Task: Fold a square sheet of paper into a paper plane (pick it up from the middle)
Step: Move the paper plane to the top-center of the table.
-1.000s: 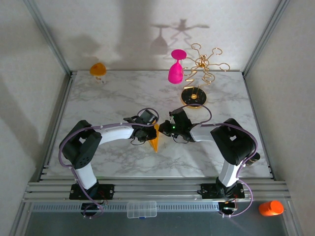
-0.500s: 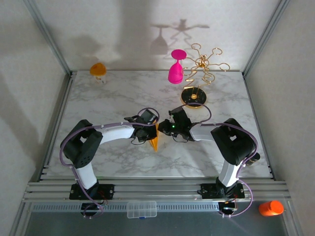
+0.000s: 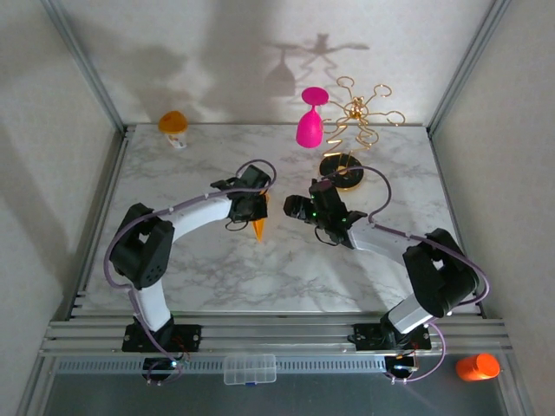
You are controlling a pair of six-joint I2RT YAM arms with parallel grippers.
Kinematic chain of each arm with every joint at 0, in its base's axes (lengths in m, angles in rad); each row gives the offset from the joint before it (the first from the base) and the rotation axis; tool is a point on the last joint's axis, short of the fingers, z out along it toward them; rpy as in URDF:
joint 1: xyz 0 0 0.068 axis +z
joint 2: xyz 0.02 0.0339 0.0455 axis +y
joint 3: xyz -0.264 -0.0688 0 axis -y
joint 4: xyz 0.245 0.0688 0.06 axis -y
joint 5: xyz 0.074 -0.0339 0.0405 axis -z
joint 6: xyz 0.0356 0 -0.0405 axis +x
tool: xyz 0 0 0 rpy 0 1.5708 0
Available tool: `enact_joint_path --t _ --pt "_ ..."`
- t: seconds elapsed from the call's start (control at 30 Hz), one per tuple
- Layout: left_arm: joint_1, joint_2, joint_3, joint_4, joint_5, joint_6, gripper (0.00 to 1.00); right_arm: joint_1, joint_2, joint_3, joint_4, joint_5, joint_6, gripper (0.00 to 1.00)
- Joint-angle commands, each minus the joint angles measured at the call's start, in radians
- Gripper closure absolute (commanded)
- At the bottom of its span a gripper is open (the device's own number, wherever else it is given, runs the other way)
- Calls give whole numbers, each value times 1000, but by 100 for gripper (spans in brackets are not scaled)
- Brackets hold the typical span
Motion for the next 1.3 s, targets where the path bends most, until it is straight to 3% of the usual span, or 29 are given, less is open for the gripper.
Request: enact_joint_path --t 0.0,0.2,0.4,1.27 --pt "16 74 66 -122 -62 108 100 -4 -26 -38 -34 119 -35 21" --pt "26 172 165 -164 -75 131 98 -4 -54 -96 3 121 -19 19" --pt "31 213 198 -179 -75 102 86 -4 -58 -109 7 118 -11 19" --pt "29 233 106 -106 -58 39 75 -4 -28 -98 17 81 10 19"
